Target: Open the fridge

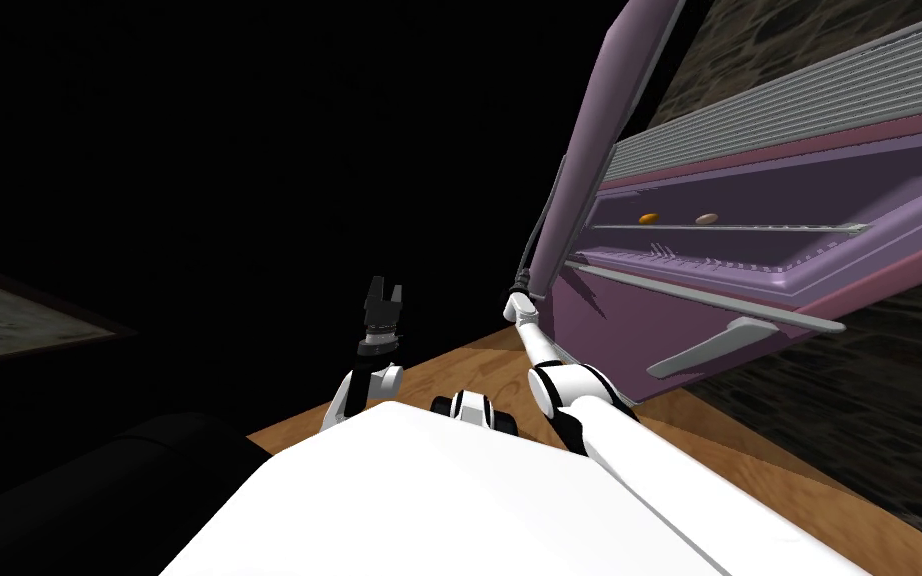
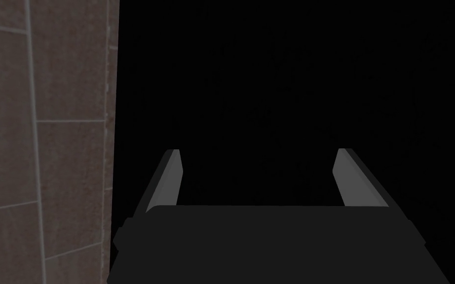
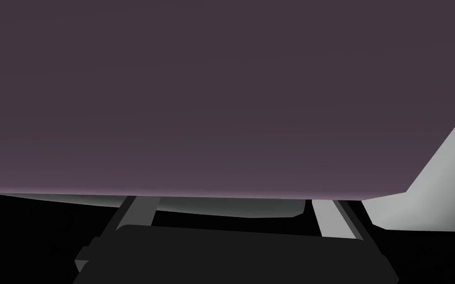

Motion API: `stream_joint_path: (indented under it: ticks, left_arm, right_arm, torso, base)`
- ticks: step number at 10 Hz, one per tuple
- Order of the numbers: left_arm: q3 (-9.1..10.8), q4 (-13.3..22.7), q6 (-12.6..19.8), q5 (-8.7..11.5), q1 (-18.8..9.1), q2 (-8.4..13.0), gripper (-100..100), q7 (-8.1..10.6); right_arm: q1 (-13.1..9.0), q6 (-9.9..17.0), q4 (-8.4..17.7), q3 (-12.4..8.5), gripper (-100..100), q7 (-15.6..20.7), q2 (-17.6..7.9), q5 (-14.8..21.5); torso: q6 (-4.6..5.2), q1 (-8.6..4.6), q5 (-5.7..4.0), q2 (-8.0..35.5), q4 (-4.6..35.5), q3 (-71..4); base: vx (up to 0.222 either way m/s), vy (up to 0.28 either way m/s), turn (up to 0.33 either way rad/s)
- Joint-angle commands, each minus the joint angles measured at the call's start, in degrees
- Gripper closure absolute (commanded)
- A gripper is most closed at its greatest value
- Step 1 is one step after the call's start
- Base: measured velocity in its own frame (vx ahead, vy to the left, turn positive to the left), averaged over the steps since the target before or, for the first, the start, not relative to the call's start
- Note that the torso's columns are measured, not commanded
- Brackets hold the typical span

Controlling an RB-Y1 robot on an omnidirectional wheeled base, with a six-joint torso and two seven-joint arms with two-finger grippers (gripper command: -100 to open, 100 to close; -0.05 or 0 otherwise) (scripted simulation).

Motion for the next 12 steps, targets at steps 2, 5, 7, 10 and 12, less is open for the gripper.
stream_joint_path:
  ticks: [2,5,7,10,12]
  left_arm:
    - [0.0,0.0,0.0,0.0,0.0,0.0,0,0.0]
    - [0.0,0.0,0.0,0.0,0.0,0.0,0,0.0]
    - [0.0,0.0,0.0,0.0,0.0,0.0,0,0.0]
    - [0.0,0.0,0.0,0.0,0.0,0.0,0,0.0]
    - [0.0,0.0,0.0,0.0,0.0,0.0,0,0.0]
  right_arm:
    - [-3.66,0.37,1.74,-1.6,-100,3.08,0.42,-1.47]
    - [-4.61,0.5,2.13,-2.02,-100,4.01,0.65,-1.92]
    - [-6.52,0.77,2.93,-2.87,-100,5.86,1.11,-2.83]
    - [-5.47,0.67,4.56,-2.42,0,4.66,1.64,-2.51]
    - [-5.24,0.72,4.74,-2.48,0,4.67,1.65,-2.55]
  torso:
    - [0.08,0.04,0.07,0.07,0.23,0.05]
    - [0.12,0.03,0.1,0.24,0.42,0.17]
    - [0.15,0.02,0.14,0.3,0.59,0.22]
    - [-0.01,0.16,0.08,0.35,0.27,0.24]
    - [-0.12,0.26,0.09,0.21,0.11,0.13]
  base:
    - [-0.026,-0.022,0.008]
    - [-0.013,-0.013,0.0]
    - [-0.013,-0.013,0.006]
    - [-0.001,-0.001,0.005]
    - [0.0,0.0,0.0]
